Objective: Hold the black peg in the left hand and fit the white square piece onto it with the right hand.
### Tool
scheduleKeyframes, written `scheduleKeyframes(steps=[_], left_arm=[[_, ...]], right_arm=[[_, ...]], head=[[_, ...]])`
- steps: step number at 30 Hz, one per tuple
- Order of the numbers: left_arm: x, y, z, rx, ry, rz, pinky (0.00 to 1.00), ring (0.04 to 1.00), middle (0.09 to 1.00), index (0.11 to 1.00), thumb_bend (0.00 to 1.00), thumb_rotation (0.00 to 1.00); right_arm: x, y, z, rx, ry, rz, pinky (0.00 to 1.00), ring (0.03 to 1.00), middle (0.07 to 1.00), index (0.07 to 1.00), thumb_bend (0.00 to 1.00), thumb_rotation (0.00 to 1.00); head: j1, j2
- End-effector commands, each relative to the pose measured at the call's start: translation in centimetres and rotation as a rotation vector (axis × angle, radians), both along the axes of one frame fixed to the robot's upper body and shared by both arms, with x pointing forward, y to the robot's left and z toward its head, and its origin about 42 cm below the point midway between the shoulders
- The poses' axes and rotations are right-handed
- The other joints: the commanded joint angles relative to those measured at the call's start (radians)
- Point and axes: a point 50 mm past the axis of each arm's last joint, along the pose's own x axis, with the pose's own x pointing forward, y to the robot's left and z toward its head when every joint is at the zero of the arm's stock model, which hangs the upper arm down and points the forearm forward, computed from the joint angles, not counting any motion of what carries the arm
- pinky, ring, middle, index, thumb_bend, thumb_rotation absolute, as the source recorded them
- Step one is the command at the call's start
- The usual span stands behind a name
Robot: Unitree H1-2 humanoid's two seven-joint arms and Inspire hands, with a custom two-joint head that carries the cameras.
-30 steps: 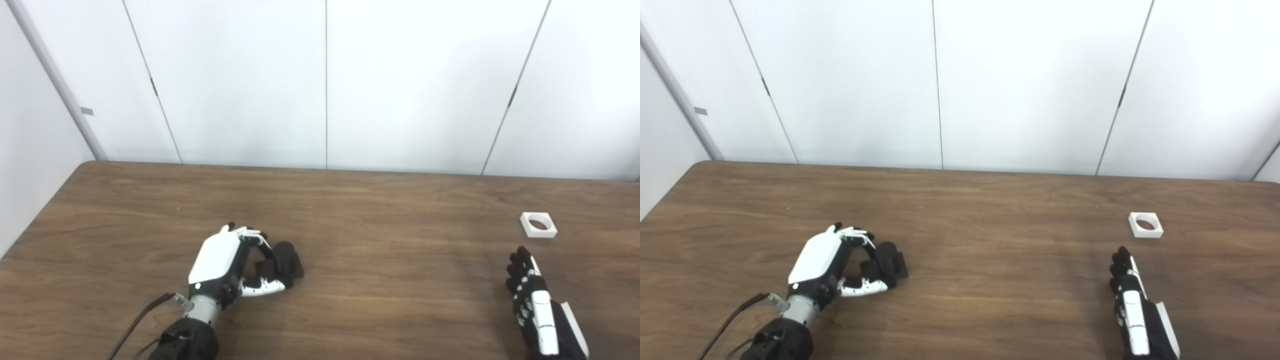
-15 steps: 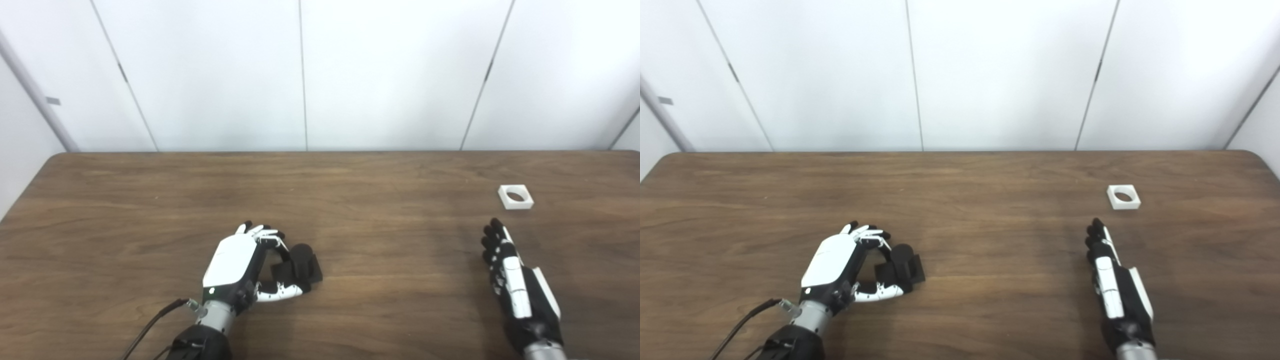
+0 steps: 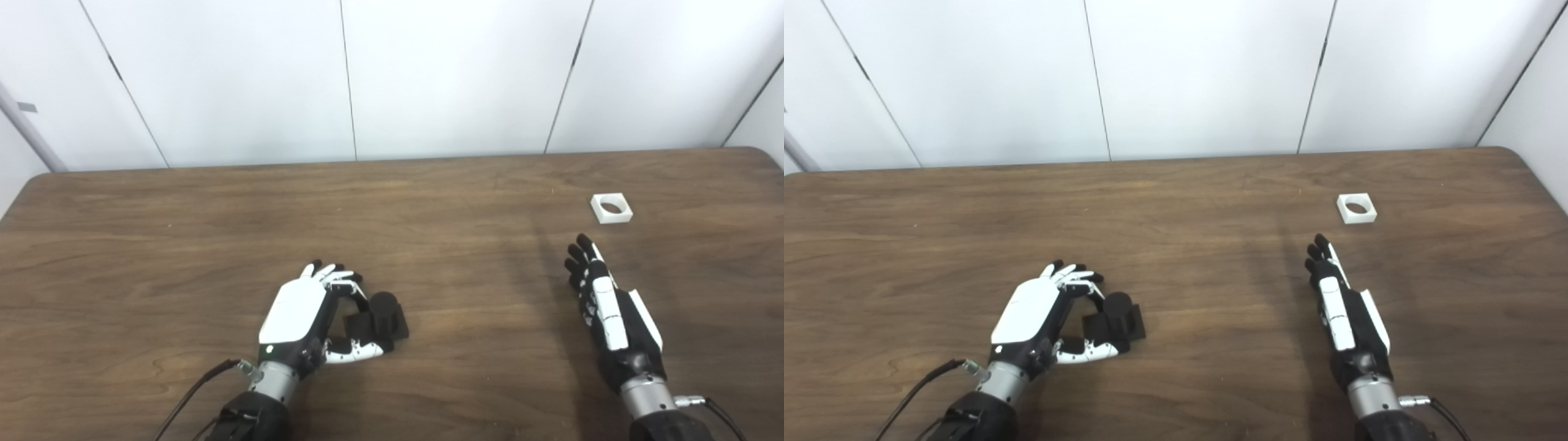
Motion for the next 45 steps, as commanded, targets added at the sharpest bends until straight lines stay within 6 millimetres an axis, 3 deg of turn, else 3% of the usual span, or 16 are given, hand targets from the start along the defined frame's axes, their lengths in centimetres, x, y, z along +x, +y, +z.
scheduleKeyframes(steps=[1,5,8,10,13,14,16,17,20,30,45], left_arm=[[-0.9,-0.9,-0.7,0.014,0.036,-0.057,1.0,0.899,0.8,0.487,0.52,0.06],[-0.9,-0.8,-0.8,0.016,0.035,-0.058,1.0,0.899,0.798,0.487,0.52,0.06],[-0.9,-0.8,-0.8,0.018,0.039,-0.058,1.0,0.9,0.8,0.487,0.52,0.06],[-0.9,-0.8,-0.8,0.019,0.041,-0.058,1.0,0.899,0.799,0.487,0.52,0.05],[-0.9,-0.6,-0.8,0.021,0.039,-0.059,1.0,0.897,0.798,0.487,0.52,0.05],[-0.9,-0.5,-0.8,0.021,0.04,-0.059,1.0,0.897,0.797,0.487,0.52,0.05],[-1.0,-0.3,-0.7,0.024,0.04,-0.06,1.0,0.898,0.797,0.487,0.52,0.05],[-1.0,-0.2,-0.7,0.026,0.039,-0.061,1.0,0.896,0.797,0.487,0.52,0.05],[-1.0,0.1,-0.9,0.03,0.032,-0.065,1.0,0.891,0.793,0.487,0.52,0.05],[-1.2,1.1,-1.0,0.03,0.03,-0.069,1.0,0.874,0.781,0.486,0.52,0.05],[-1.3,1.7,-0.8,0.042,0.024,-0.074,1.0,0.851,0.766,0.486,0.52,0.05]], right_arm=[[0.6,0.1,1.5,-0.007,-0.076,-0.007,0.99,0.958,0.953,0.953,0.56,1.0],[0.9,-0.3,2.0,-0.037,-0.092,-0.016,0.97,0.937,0.939,0.935,0.51,0.95],[1.3,-0.8,2.8,-0.056,-0.106,-0.032,0.96,0.939,0.932,0.895,0.5,0.78],[1.8,-1.2,3.4,-0.11,-0.112,-0.069,0.86,0.893,0.893,0.834,0.54,0.61],[2.8,-1.9,4.4,-0.184,-0.132,-0.095,0.86,0.891,0.88,0.808,0.57,0.54],[3.1,-2.2,4.7,-0.198,-0.141,-0.097,0.91,0.912,0.88,0.783,0.6,0.47],[3.8,-2.7,5.4,-0.211,-0.164,-0.097,0.93,0.921,0.879,0.765,0.62,0.41],[4.1,-2.8,5.9,-0.217,-0.175,-0.097,0.94,0.926,0.88,0.742,0.63,0.34],[5.1,-3.6,7.3,-0.287,-0.185,-0.109,0.92,0.925,0.882,0.709,0.67,0.26],[7.8,-6.9,10.9,-0.612,-0.17,-0.153,0.93,0.926,0.882,0.671,0.79,0.27],[14.7,-10.8,14.2,-1.006,-0.026,-0.098,0.89,0.959,0.917,0.698,0.85,0.24]], head=[[-0.009,0.003],[-0.009,0.003],[-0.039,-0.002],[-0.058,-0.005],[-0.099,-0.014],[-0.116,-0.018],[-0.14,-0.024],[-0.159,-0.028],[-0.194,-0.038],[-0.287,-0.062],[-0.344,-0.091]])
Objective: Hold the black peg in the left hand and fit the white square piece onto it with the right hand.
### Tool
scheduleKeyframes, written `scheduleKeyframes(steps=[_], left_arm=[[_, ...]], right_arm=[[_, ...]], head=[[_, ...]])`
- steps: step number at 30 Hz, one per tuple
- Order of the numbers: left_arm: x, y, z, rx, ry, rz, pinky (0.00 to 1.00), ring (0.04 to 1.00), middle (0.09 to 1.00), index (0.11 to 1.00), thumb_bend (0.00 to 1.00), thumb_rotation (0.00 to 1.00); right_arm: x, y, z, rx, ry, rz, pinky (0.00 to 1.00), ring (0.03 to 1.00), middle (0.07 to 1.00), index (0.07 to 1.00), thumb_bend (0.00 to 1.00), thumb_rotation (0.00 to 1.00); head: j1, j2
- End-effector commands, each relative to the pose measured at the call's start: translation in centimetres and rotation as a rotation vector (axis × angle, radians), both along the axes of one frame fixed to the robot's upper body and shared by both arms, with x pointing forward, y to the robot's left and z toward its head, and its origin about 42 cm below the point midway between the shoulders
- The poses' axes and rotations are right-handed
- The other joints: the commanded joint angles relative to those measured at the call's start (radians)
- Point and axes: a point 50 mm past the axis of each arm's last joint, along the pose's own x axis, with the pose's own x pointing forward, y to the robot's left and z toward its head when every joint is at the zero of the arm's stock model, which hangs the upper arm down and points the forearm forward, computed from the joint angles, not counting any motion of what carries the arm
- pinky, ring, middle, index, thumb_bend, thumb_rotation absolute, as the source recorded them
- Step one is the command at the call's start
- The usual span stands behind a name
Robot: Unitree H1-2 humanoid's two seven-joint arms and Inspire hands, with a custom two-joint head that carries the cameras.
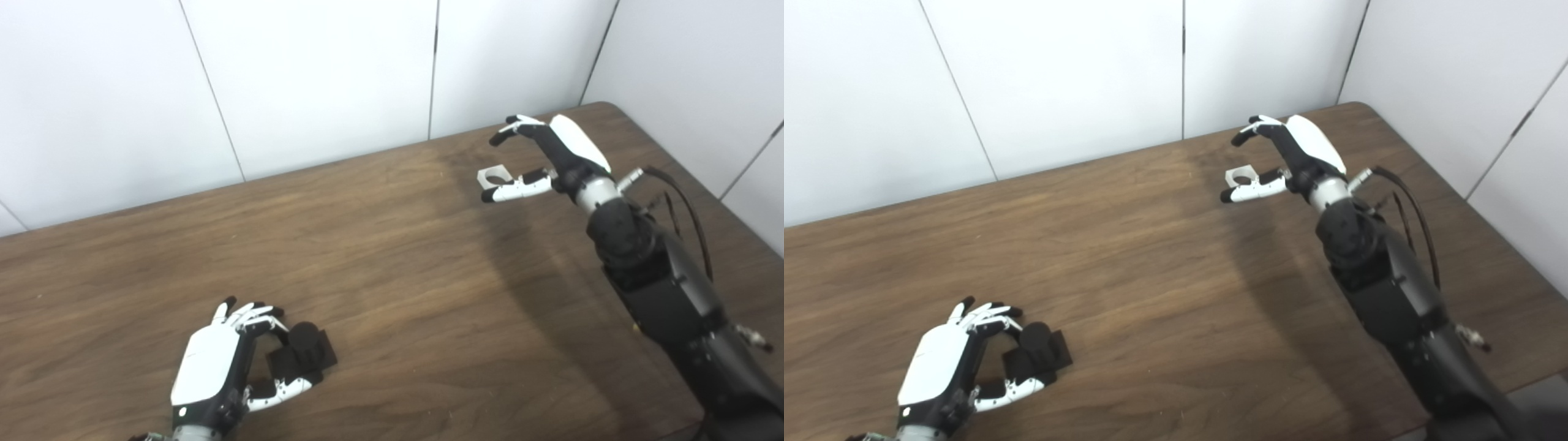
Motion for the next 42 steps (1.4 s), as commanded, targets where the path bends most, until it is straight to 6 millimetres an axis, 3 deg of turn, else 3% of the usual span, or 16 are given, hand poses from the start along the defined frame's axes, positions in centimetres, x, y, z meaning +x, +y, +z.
scheduleKeyframes(steps=[1,9,17,29,42], left_arm=[[-0.6,0.5,-0.6,0.032,0.045,-0.015,1.0,0.851,0.765,0.486,0.52,0.05],[-0.9,0.5,-0.6,0.038,0.045,-0.018,1.0,0.846,0.762,0.486,0.52,0.05],[-1.3,0.4,-0.5,0.044,0.055,-0.017,1.0,0.846,0.764,0.486,0.52,0.05],[-1.6,0.5,-0.6,0.034,0.059,-0.007,1.0,0.843,0.761,0.486,0.52,0.05],[-1.5,0.7,-0.2,0.04,0.057,0.006,1.0,0.844,0.763,0.486,0.52,0.05]], right_arm=[[1.4,-0.6,3.1,-0.08,-0.054,0.004,0.89,0.966,0.92,0.699,0.85,0.23],[5.1,-1.1,4.3,-0.226,0.07,0.013,0.99,1.0,0.937,0.72,0.85,0.2],[8.2,-1.1,4.3,-0.319,0.169,0.008,1.0,1.0,0.939,0.721,0.86,0.15],[9.5,-1.0,3.1,-0.403,0.248,-0.009,1.0,1.0,0.917,0.708,0.89,0.12],[10.0,-0.6,2.4,-0.473,0.291,0.0,1.0,1.0,0.914,0.695,0.86,0.16]], head=[[-0.001,-0.003],[-0.002,-0.008],[0.007,-0.009],[0.014,-0.005],[0.02,-0.005]])
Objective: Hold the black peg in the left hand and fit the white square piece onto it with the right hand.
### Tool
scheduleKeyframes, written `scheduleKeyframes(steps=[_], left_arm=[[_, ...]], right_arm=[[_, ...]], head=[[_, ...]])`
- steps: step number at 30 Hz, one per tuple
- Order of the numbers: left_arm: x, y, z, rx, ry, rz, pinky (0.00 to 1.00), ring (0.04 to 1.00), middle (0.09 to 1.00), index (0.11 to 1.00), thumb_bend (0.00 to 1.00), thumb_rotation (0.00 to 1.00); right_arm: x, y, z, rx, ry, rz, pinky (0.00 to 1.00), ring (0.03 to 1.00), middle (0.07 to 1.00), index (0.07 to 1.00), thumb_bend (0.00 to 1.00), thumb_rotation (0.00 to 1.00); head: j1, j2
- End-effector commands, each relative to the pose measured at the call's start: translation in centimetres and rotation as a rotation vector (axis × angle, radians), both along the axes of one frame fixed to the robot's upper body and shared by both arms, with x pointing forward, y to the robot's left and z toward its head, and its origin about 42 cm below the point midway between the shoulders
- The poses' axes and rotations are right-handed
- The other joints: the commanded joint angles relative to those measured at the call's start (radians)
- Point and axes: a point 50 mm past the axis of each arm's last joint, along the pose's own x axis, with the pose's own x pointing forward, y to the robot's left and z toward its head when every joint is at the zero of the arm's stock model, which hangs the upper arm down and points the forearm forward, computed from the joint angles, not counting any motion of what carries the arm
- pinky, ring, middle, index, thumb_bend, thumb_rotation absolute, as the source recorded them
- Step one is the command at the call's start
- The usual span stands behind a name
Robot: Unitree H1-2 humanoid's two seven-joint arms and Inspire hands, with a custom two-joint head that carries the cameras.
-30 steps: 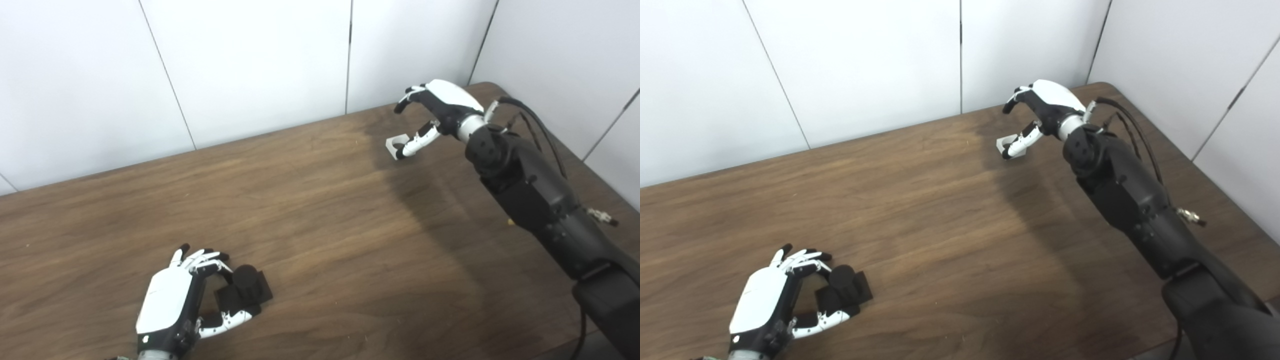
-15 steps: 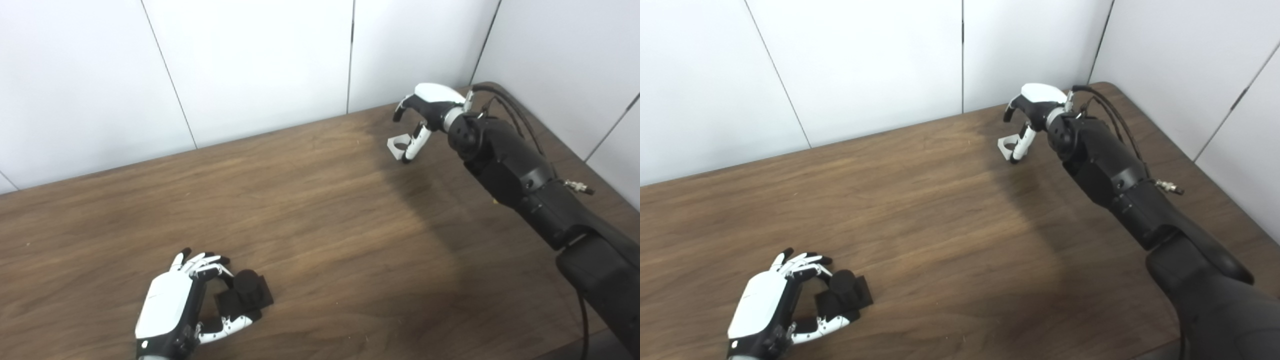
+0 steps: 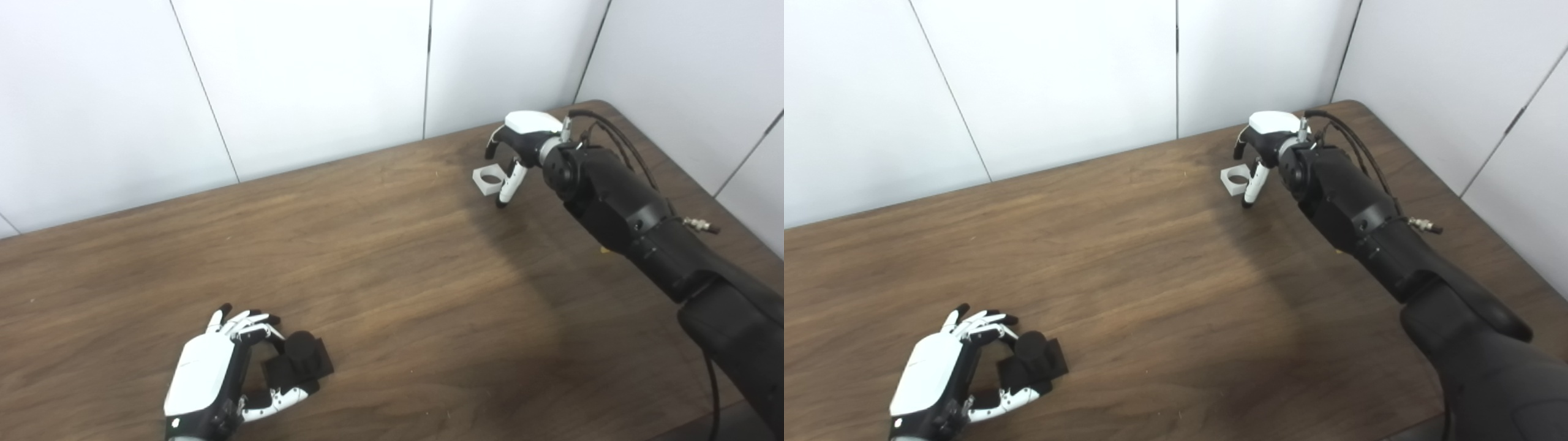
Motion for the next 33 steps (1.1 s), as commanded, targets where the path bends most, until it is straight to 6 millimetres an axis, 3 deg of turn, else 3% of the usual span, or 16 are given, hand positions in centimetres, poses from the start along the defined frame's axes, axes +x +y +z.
scheduleKeyframes(steps=[1,18,19,21,33], left_arm=[[-0.6,0.3,-0.4,0.031,0.043,-0.002,1.0,0.844,0.763,0.486,0.52,0.05],[-0.6,0.2,-0.5,0.038,0.048,0.004,1.0,0.851,0.766,0.486,0.52,0.05],[-0.6,0.1,-0.5,0.037,0.046,0.004,1.0,0.851,0.766,0.486,0.52,0.05],[-0.6,0.1,-0.5,0.034,0.045,0.005,1.0,0.848,0.763,0.486,0.52,0.05],[-0.5,0.0,-0.5,0.033,0.045,0.006,1.0,0.85,0.765,0.486,0.52,0.05]], right_arm=[[1.0,-0.3,3.4,-0.046,-0.083,0.021,1.0,0.999,0.911,0.687,0.86,0.17],[0.9,-0.3,2.7,-0.038,-0.048,0.031,1.0,0.985,0.885,0.586,0.83,0.15],[0.9,-0.3,2.7,-0.039,-0.044,0.033,1.0,0.988,0.885,0.54,0.68,0.15],[0.9,-0.4,2.7,-0.035,-0.043,0.038,1.0,0.987,0.874,0.5,0.56,0.14],[0.4,-0.7,2.3,-0.037,-0.013,0.006,0.98,0.978,0.892,0.485,0.52,0.13]], head=[[0.0,0.001],[0.004,0.01],[0.003,0.01],[0.001,0.01],[0.005,0.013]])
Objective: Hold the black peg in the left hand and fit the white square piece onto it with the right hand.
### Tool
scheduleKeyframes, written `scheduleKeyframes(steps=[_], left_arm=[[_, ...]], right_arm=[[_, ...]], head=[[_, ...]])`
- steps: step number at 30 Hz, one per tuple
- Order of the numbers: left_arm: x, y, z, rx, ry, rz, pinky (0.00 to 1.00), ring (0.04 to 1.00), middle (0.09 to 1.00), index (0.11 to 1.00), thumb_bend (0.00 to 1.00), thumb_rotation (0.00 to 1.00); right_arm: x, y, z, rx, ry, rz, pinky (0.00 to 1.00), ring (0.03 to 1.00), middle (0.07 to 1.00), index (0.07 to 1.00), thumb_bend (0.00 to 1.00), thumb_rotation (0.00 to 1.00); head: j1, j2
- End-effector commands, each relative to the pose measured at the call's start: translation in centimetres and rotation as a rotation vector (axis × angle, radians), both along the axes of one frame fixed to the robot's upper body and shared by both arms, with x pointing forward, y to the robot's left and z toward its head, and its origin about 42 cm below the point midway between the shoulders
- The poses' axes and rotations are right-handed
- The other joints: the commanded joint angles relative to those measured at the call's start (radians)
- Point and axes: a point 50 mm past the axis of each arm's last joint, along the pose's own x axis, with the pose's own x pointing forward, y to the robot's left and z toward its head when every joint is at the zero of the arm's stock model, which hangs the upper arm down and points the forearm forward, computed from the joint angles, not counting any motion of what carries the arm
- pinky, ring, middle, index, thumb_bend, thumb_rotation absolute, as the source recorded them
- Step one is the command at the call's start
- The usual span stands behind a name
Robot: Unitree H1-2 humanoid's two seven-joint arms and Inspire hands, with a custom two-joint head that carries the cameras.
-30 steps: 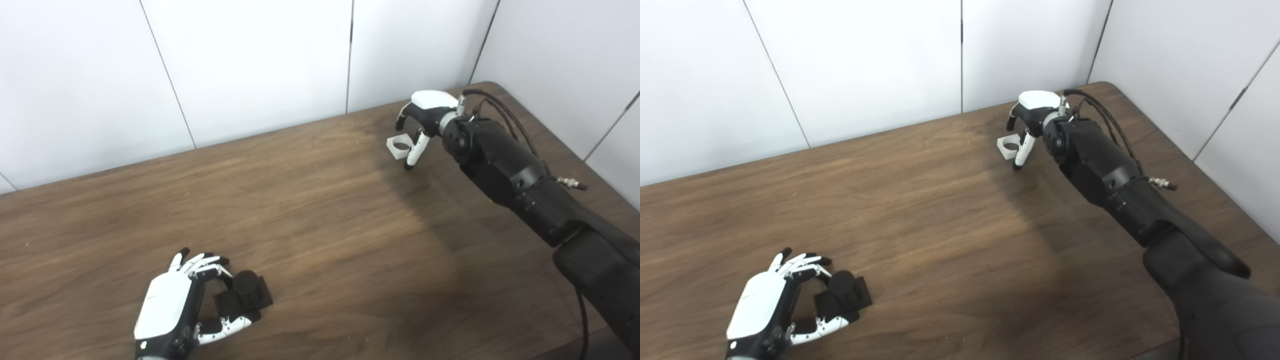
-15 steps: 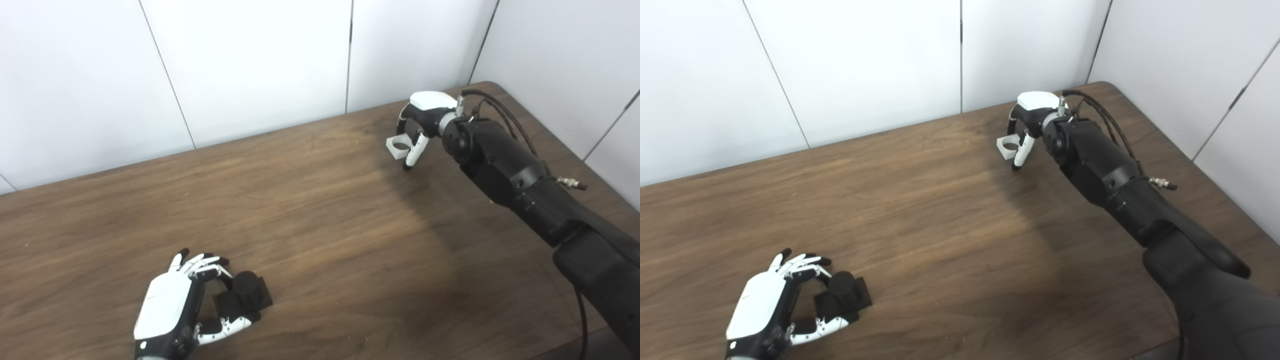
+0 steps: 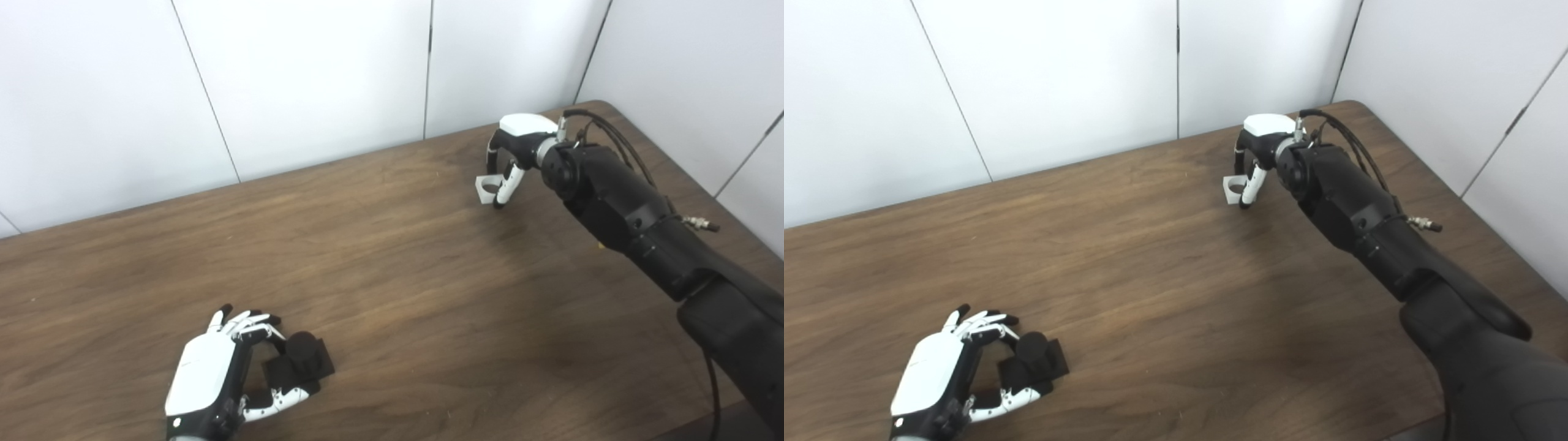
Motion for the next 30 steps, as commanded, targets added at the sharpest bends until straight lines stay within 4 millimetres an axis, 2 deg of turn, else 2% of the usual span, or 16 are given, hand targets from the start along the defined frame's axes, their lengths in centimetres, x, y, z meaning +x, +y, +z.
scheduleKeyframes(steps=[1,14,20,30], left_arm=[[-0.5,0.3,-0.7,0.029,0.041,0.001,1.0,0.848,0.764,0.486,0.52,0.05],[-0.4,0.3,-0.8,0.023,0.041,0.005,1.0,0.851,0.764,0.486,0.52,0.05],[-0.5,0.1,-0.9,0.024,0.036,0.001,1.0,0.847,0.761,0.486,0.52,0.05],[-0.4,-1.0,-1.3,0.035,0.046,0.001,1.0,0.86,0.769,0.486,0.52,0.05]], right_arm=[[0.3,-0.8,2.3,-0.037,-0.049,-0.011,0.98,0.977,0.887,0.485,0.52,0.13],[-0.8,-1.2,1.4,-0.027,-0.05,0.032,0.97,0.967,0.873,0.484,0.52,0.13],[-2.1,-0.2,3.1,-0.02,-0.106,0.162,1.0,0.948,0.797,0.485,0.52,0.13],[-4.6,3.2,6.1,-0.019,-0.187,0.347,0.99,0.939,0.792,0.484,0.52,0.13]], head=[[-0.001,0.001],[0.029,0.008],[0.079,0.018],[0.184,0.031]])
